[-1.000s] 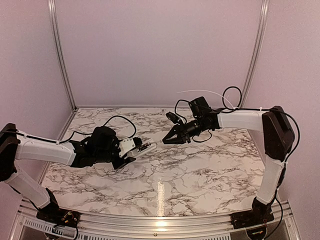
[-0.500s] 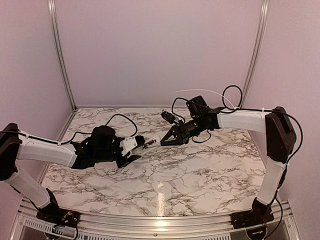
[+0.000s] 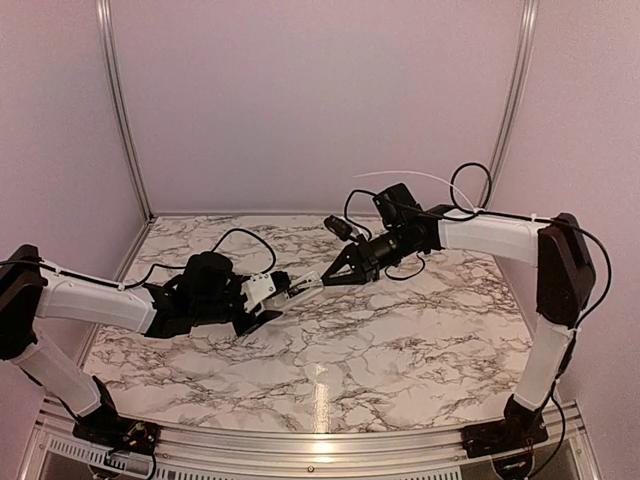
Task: Unload the batteries from the remote control
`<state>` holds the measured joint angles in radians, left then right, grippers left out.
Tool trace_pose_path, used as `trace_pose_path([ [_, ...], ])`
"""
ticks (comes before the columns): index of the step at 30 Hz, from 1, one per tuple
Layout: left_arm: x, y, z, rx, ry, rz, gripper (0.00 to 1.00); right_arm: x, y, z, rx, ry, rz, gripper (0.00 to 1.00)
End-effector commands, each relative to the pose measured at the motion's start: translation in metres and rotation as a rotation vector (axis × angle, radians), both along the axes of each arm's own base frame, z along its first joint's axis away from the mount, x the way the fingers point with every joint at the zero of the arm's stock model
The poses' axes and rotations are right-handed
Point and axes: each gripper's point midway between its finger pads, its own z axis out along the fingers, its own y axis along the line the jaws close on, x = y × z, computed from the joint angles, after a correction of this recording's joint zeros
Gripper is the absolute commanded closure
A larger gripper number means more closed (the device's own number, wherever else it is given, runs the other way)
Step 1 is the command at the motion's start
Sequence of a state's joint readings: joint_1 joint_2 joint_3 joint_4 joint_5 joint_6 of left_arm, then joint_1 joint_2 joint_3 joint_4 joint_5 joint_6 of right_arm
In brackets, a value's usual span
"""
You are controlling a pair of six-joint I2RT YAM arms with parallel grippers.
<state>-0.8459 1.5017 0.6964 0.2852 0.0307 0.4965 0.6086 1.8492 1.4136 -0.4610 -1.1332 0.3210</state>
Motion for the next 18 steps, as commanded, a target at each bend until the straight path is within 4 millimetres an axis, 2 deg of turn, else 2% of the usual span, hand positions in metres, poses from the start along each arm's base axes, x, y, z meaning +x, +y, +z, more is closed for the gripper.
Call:
trace_pose_path([
  [1,0.008,-0.007,0.013,-0.031,-0.01,0.021,0.93,0.017,0.003,0.04,0.007,-0.139,-0.079,1.0],
  [4,0.009,-0.008,0.013,-0.03,0.001,0.029,0.93,0.028,0.002,0.044,-0.019,-0.181,-0.134,1.0],
  [12,0.012,-0.009,0.013,-0.037,0.025,0.049,0.92,0.048,-0.015,0.032,-0.172,-0.259,-0.278,1.0],
  [18,0.014,-0.012,0.014,-0.038,0.049,0.06,0.92,0.054,-0.023,0.043,-0.222,-0.335,-0.345,1.0],
])
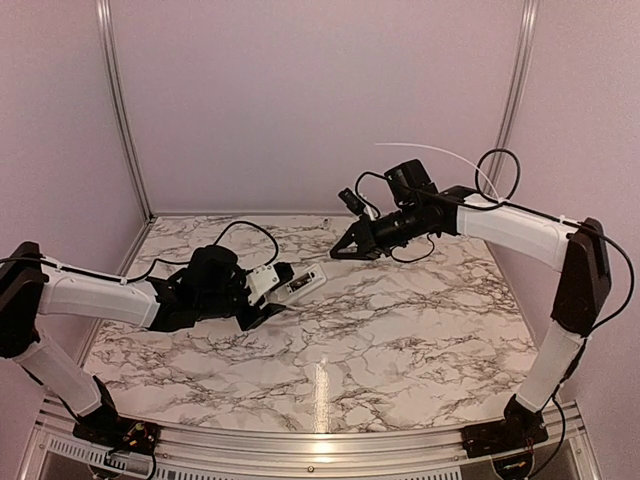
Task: Unload the batteries from the remote control
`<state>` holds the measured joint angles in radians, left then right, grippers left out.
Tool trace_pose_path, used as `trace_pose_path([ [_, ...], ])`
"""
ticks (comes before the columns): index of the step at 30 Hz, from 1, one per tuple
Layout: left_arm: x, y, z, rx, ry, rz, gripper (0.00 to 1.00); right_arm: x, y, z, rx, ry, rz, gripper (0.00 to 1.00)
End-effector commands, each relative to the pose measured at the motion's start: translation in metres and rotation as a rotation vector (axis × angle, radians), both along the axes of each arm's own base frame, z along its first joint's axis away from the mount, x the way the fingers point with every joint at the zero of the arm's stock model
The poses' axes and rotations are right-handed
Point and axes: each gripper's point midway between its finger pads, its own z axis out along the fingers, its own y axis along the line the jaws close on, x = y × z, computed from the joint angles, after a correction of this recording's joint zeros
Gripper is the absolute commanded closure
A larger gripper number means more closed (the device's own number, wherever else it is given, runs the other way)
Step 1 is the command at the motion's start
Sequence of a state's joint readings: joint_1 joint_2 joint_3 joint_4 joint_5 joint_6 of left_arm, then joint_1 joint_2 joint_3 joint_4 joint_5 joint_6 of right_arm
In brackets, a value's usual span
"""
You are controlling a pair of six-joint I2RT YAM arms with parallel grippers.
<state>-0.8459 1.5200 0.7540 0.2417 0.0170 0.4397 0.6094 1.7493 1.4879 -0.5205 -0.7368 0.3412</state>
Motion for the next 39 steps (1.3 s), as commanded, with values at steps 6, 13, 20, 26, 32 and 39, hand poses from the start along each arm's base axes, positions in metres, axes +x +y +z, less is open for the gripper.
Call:
trace_pose_path([
  [6,0.008,-0.013,0.017,-0.049,0.037,0.022,0.92,0.0,0.0,0.014,-0.047,-0.092,-0.063,1.0],
  [13,0.008,-0.018,0.026,-0.064,0.057,0.014,0.92,-0.02,0.033,0.006,-0.021,-0.067,0.018,1.0],
  [20,0.005,-0.02,0.032,-0.096,0.077,0.013,0.93,-0.026,0.039,-0.008,-0.032,-0.037,0.033,1.0],
  [26,0.005,-0.02,0.032,-0.101,0.079,0.014,0.93,-0.025,0.035,-0.02,-0.074,-0.027,0.02,1.0],
  [32,0.011,-0.017,0.033,-0.093,0.053,0.042,0.93,-0.036,0.03,-0.039,-0.143,0.006,0.045,1.0],
  [39,0.018,-0.017,0.041,-0.136,0.04,0.076,0.93,-0.048,0.026,-0.051,-0.199,0.027,0.073,1.0],
])
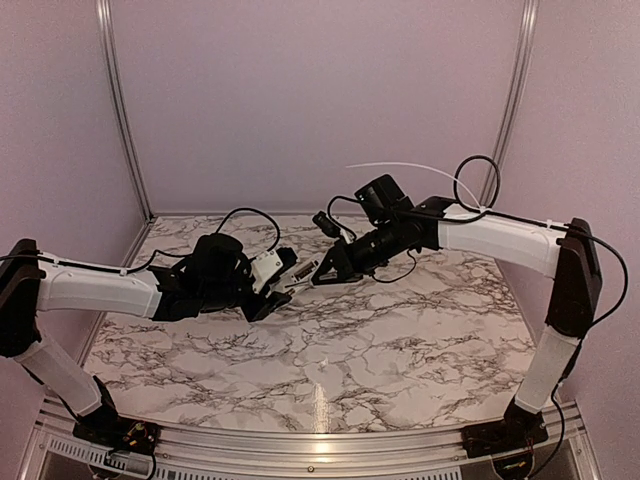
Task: Unload the batteries from the remote control
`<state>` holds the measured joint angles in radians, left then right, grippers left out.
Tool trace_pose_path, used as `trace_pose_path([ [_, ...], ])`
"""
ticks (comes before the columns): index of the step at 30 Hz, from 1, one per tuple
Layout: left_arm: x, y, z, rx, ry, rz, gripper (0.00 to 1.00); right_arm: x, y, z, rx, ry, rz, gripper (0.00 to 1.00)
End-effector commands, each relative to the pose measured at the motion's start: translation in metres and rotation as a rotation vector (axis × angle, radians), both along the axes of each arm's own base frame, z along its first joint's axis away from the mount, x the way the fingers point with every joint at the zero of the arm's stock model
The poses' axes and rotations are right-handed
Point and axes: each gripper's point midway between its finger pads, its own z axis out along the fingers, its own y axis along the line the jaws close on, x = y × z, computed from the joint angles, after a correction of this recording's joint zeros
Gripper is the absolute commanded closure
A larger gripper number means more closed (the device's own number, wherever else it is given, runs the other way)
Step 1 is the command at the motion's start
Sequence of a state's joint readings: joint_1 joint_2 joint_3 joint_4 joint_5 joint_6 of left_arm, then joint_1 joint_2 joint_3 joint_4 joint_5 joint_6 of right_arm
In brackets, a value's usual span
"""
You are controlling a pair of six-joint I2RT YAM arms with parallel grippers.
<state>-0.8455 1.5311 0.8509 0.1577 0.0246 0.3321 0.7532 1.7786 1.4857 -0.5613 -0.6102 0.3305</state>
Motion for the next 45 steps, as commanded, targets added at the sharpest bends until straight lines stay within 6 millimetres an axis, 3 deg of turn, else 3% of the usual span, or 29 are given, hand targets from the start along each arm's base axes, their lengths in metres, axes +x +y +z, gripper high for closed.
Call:
trace_pose_path([
  [1,0.013,-0.007,0.025,-0.099,-0.025,0.046,0.93,-0.009,-0.006,-0.019,-0.08,0.034,0.008,1.0],
  [7,0.01,-0.019,0.04,-0.243,0.048,0.033,0.93,-0.008,0.001,-0.011,-0.061,0.038,0.021,1.0],
  [14,0.018,-0.021,0.056,-0.368,0.091,0.038,0.93,-0.023,0.011,-0.008,-0.041,0.086,0.085,1.0],
  [23,0.019,-0.021,0.054,-0.373,0.1,0.043,0.93,-0.006,0.016,0.013,-0.031,-0.003,0.057,1.0],
  [34,0.021,0.006,0.015,-0.086,0.006,0.068,0.93,0.036,-0.013,0.047,-0.072,-0.172,-0.11,1.0],
  [41,0.01,0.017,-0.012,0.023,0.024,0.041,0.93,0.048,-0.042,0.048,-0.133,-0.213,-0.193,1.0],
  [45,0.002,0.018,-0.035,0.124,0.019,-0.002,0.93,0.042,-0.056,0.039,-0.163,-0.198,-0.209,1.0],
])
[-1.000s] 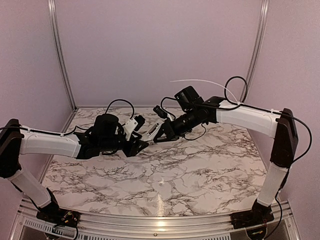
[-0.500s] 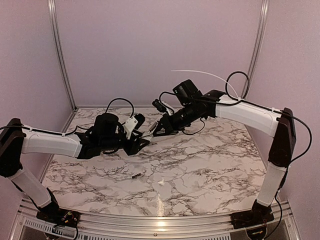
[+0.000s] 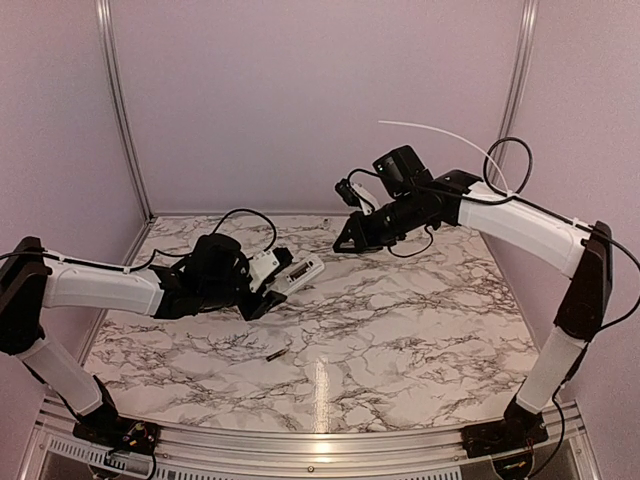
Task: Unload the batteries from the remote control
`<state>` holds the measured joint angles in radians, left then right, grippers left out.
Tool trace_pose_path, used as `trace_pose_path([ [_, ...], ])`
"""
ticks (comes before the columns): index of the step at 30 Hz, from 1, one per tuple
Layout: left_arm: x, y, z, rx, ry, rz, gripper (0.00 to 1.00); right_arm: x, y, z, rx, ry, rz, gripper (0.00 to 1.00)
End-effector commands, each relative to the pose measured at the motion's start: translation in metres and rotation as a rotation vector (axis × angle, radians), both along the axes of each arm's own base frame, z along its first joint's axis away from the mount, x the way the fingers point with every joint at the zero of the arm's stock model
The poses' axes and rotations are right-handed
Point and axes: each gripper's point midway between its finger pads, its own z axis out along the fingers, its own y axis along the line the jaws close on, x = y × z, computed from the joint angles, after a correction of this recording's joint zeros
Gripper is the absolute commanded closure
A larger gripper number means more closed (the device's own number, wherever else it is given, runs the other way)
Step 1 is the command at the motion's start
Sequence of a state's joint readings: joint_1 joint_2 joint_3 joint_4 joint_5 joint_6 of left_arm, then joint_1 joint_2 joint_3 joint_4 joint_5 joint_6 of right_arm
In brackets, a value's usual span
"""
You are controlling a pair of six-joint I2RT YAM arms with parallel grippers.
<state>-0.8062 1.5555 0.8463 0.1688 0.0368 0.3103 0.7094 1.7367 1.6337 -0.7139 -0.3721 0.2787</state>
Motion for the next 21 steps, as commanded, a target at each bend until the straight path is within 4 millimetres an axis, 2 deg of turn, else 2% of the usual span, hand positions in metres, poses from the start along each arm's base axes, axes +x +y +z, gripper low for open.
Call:
trace_pose_path([
  [1,-0.013,0.007,-0.031,0.149,-0.01,-0.059,0.93,-0.006,-0.024,-0.004,-0.057,-0.006,-0.046,1.0],
  [5,-0.01,0.006,-0.044,0.21,-0.006,-0.063,0.93,-0.019,-0.033,-0.016,-0.082,0.031,-0.049,1.0],
  [10,0.001,-0.001,-0.04,0.212,-0.035,-0.017,0.93,-0.03,-0.039,-0.027,-0.113,0.092,-0.038,1.0],
  [16,0.008,-0.011,-0.038,0.256,-0.102,0.015,0.93,-0.035,-0.026,-0.023,-0.061,0.126,-0.017,1.0],
  [21,0.004,-0.016,-0.035,0.286,-0.16,-0.01,0.94,-0.031,-0.018,-0.026,-0.101,0.098,0.013,1.0],
])
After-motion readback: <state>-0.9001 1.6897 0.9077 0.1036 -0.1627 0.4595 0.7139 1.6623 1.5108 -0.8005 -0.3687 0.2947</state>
